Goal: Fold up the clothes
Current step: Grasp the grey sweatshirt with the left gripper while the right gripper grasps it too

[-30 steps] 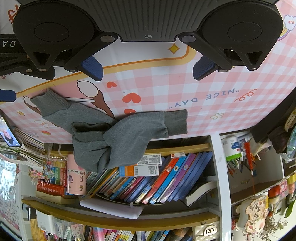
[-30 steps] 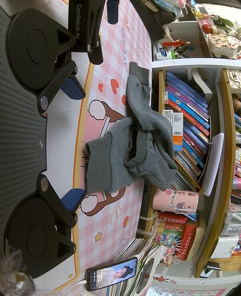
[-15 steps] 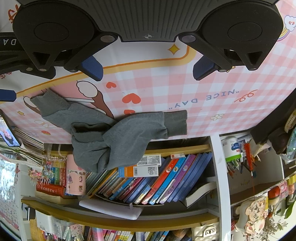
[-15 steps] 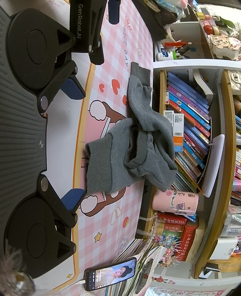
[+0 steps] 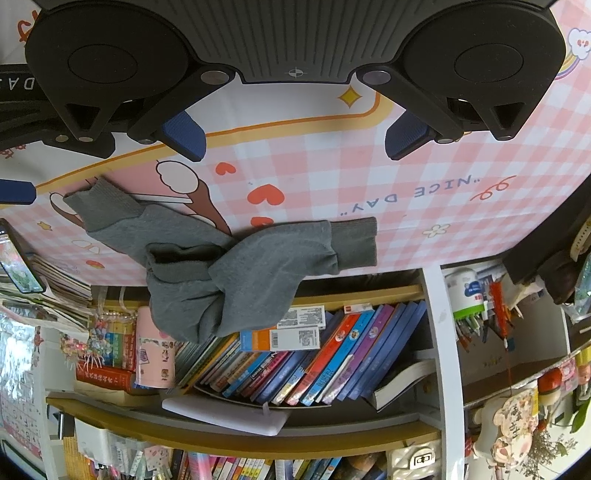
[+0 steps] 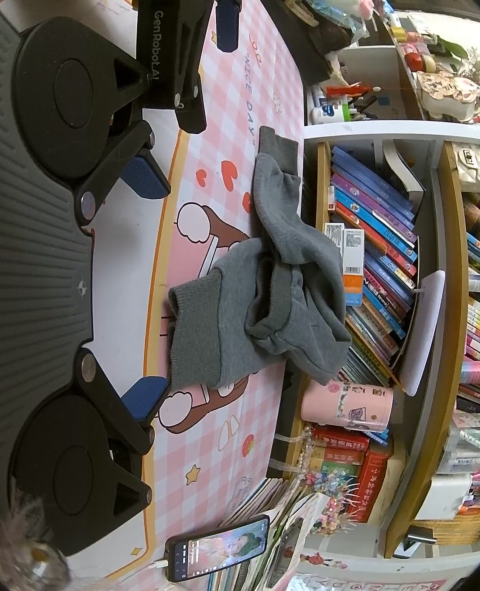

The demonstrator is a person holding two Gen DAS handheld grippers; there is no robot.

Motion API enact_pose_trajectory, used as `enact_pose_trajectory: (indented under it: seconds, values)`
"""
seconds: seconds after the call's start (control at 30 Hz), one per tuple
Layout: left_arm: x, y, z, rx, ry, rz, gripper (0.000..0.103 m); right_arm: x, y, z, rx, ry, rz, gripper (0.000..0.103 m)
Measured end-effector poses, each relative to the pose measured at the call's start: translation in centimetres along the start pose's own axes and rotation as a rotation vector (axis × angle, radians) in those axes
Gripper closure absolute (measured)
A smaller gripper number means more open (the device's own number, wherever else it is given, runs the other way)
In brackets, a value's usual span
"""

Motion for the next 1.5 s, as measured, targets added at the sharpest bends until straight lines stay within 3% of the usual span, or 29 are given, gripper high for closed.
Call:
enact_pose_trajectory:
  seconds: [0.17, 0.4, 0.67, 0.8, 0.97, 1.03, 1.3, 1.4, 1.5]
  values:
    - [0.0, 0.2, 0.0, -0.005, -0.001, 0.009, 0.0, 0.0, 0.1, 0.0, 0.017, -0.007, 0.007, 0.0]
    - [0.0, 0.1, 0.2, -0.059, 0.015, -0.017, 0.0, 0.5, -0.1, 0.2, 0.109, -0.028, 0.01, 0.0]
    - [1.3, -1.2, -0.1, -0.038, 0.035, -0.042, 0.0, 4.4, -2.2, 2.0, 0.163, 0.024, 0.029, 0.0]
    - [2.5, -1.1, 1.1, -0.038, -0.034, -0.014, 0.0, 6.5, -4.2, 4.0, 0.162, -0.005, 0.049, 0.0]
    - [4.6, -0.3, 3.7, 0.017, -0.209, 0.182, 0.0, 6.4, -3.9, 7.1, 0.198, -0.151, 0.115, 0.0]
    - [5.3, -0.8, 5.2, 0.037, -0.281, 0.211, 0.0, 6.3, -3.1, 8.2, 0.215, -0.213, 0.136, 0.0]
    - [7.7, -4.1, 12.2, -0.068, -0.475, 0.287, 0.0, 7.2, -0.8, 10.7, 0.257, -0.373, 0.246, 0.0]
    - [8.3, -4.8, 14.8, -0.089, -0.524, 0.325, 0.0, 7.0, -0.9, 11.5, 0.269, -0.438, 0.253, 0.0]
    - [8.7, -5.8, 16.9, -0.114, -0.526, 0.316, 0.0, 6.7, -1.0, 12.6, 0.258, -0.516, 0.256, 0.001]
Point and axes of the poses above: each gripper's, at about its wrist camera, not at the fingertips, and y roughly against the way its jaws point, z to its right, x to its top, the point moved 9 cm from there along -y, roughly the way its jaws point, and after that the axes turned 14 degrees about x, right-handed, at the moved point
